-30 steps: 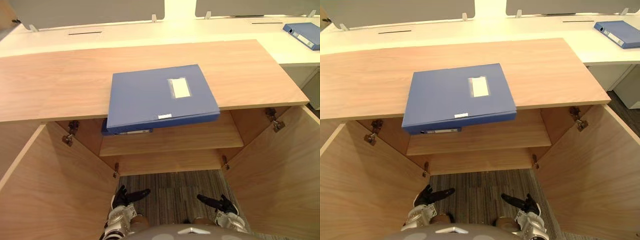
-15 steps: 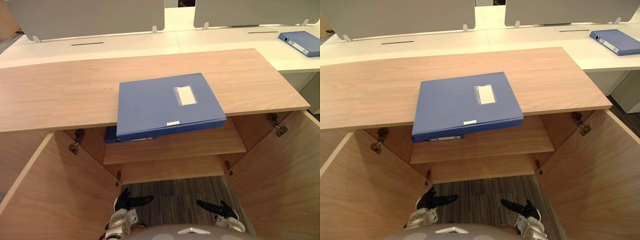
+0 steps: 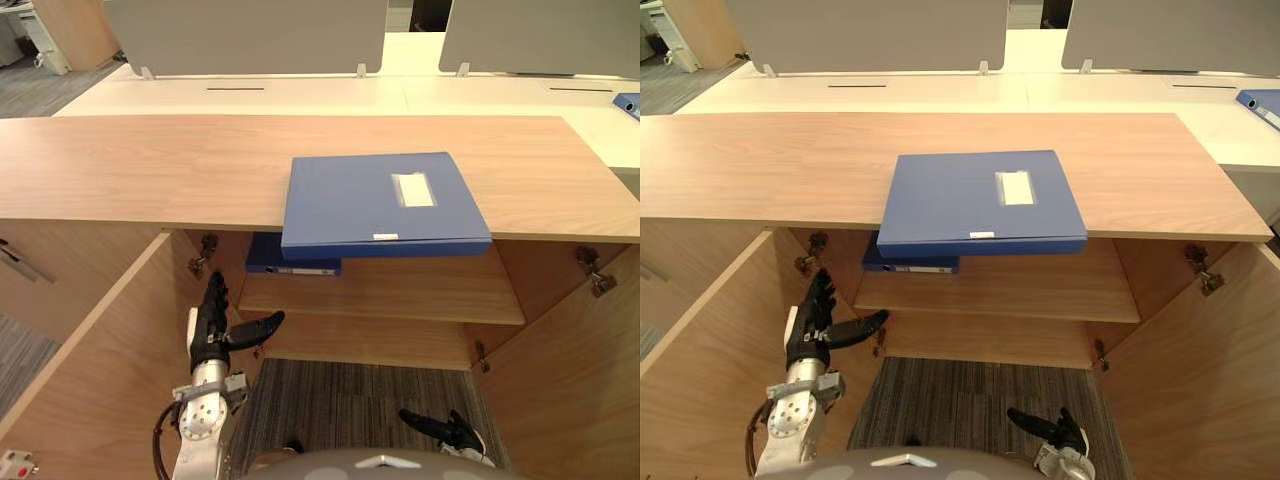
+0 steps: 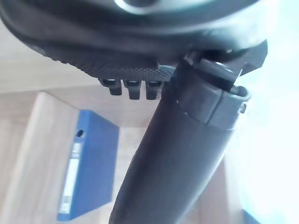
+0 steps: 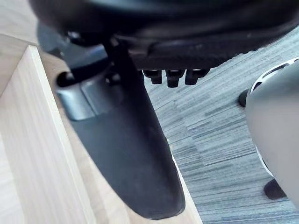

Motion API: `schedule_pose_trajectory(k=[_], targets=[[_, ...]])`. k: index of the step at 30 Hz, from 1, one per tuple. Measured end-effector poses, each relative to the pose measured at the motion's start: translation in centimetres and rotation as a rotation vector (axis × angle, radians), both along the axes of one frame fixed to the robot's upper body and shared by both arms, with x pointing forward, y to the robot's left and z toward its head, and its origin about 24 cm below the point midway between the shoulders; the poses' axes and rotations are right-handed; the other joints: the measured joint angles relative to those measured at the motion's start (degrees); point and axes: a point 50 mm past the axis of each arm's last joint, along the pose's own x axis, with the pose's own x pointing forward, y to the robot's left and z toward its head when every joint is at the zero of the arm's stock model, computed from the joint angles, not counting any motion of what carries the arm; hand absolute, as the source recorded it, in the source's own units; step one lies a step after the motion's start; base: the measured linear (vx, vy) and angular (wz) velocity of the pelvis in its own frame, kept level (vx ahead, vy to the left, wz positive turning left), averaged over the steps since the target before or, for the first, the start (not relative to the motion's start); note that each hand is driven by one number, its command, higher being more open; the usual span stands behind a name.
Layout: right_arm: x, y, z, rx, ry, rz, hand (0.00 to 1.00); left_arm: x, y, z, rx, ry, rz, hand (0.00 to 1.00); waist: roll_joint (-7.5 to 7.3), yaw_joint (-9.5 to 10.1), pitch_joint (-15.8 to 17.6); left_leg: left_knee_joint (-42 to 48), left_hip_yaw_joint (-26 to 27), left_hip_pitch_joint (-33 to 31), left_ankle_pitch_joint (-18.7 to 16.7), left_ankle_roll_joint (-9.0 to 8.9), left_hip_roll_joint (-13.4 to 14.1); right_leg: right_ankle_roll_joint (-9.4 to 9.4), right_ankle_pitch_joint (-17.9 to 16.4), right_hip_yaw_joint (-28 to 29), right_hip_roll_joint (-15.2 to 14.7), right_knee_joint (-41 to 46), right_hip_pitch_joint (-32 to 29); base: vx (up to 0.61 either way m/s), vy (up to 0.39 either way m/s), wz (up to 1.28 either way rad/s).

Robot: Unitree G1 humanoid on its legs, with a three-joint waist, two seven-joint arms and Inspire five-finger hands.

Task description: Walk over to the cabinet, pick up the folder, carry it to the office cabinet, place the folder inside the office cabinet, then close the office cabinet door

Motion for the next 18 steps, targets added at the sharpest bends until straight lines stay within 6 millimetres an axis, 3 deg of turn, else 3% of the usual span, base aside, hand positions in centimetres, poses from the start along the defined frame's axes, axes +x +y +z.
schedule_pose_trajectory(k=[4,9,14,18], targets=[[-0.1,0.3,0.0,0.007,-0.001,-0.003,1.00,0.7,-1.2,3.8,-0.012,-0.187,-0.050,1.00,-1.01,-0.01,-0.2,0.9,-1.3,-0.7,-0.4,-0.16,-0.1,0.33,0.3,0.7,0.0,-0.5,0.8,0.05,-0.007,0.18],[0.0,0.4,0.0,-0.002,0.001,0.030,1.00,-0.1,-0.8,5.1,-0.028,-0.238,-0.035,1.00,-1.52,0.59,-0.4,2.5,-1.5,-0.4,-1.7,-0.08,0.2,0.75,0.6,2.3,0.0,-1.2,1.9,0.03,0.011,0.03],[0.1,0.4,0.0,0.006,-0.005,0.037,1.00,-0.3,-1.0,9.3,-0.040,-0.463,-0.077,1.00,-0.81,0.56,-0.9,2.6,-2.1,0.3,-2.2,0.30,0.1,0.73,1.6,4.3,0.2,-1.5,2.9,-0.04,0.035,0.04],[-0.4,0.4,-0.3,0.012,0.020,0.041,1.00,-0.2,-1.0,10.0,-0.021,-0.514,-0.098,1.00,-0.20,0.38,-1.5,2.6,-2.1,0.3,-2.2,0.42,-0.6,0.54,1.7,6.8,0.1,-2.9,3.5,-0.03,0.017,-0.01]])
